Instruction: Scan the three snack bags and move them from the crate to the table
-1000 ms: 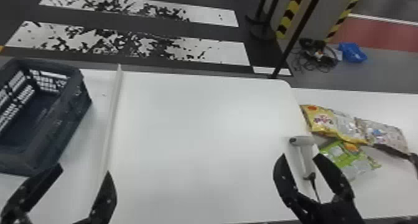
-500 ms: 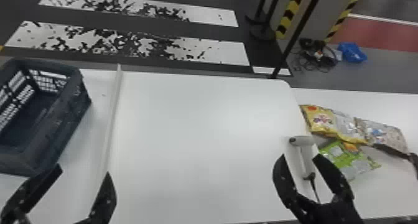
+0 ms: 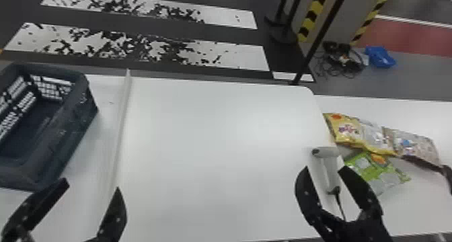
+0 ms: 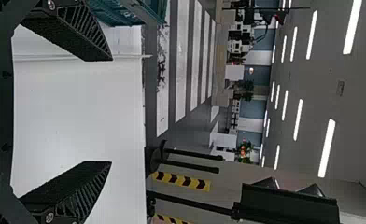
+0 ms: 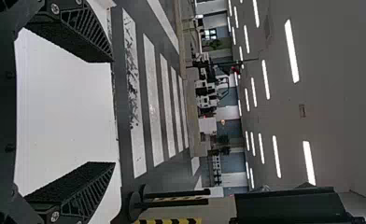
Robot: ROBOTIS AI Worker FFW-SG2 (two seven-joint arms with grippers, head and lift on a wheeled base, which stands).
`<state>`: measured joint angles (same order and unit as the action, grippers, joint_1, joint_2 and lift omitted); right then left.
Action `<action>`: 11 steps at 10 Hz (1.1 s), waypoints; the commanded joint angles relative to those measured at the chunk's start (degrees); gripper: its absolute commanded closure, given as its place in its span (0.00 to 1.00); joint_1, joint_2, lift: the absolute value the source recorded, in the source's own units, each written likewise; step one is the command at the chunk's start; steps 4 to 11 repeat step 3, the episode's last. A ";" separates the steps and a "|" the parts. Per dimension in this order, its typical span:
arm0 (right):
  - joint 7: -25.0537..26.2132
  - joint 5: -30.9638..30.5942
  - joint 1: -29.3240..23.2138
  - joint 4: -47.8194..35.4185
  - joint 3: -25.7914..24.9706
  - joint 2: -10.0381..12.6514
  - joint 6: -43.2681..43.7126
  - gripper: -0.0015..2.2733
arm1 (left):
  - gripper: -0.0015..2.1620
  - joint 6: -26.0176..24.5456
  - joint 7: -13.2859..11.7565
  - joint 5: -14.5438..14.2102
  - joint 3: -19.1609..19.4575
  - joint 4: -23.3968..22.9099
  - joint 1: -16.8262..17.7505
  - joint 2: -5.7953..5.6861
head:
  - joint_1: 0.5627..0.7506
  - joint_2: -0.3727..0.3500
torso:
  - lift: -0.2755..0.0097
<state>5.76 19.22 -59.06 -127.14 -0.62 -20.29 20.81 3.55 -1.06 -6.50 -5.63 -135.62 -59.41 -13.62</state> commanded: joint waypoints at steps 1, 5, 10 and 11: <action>0.04 -0.06 0.00 0.05 0.00 -0.01 0.49 0.05 | 0.04 0.00 0.09 0.00 0.00 -0.08 0.00 0.00 | 0.70 0.24 | 0.75; -0.04 -0.06 -0.09 0.05 0.09 -0.27 0.49 0.05 | 0.04 0.00 0.27 0.00 0.00 -0.08 0.00 0.00 | 0.70 0.24 | 0.75; -0.04 -0.06 -0.09 0.05 0.09 -0.27 0.49 0.05 | 0.04 0.00 0.27 0.00 0.00 -0.08 0.00 0.00 | 0.70 0.24 | 0.75; -0.04 -0.06 -0.09 0.05 0.09 -0.27 0.49 0.05 | 0.04 0.00 0.27 0.00 0.00 -0.08 0.00 0.00 | 0.70 0.24 | 0.75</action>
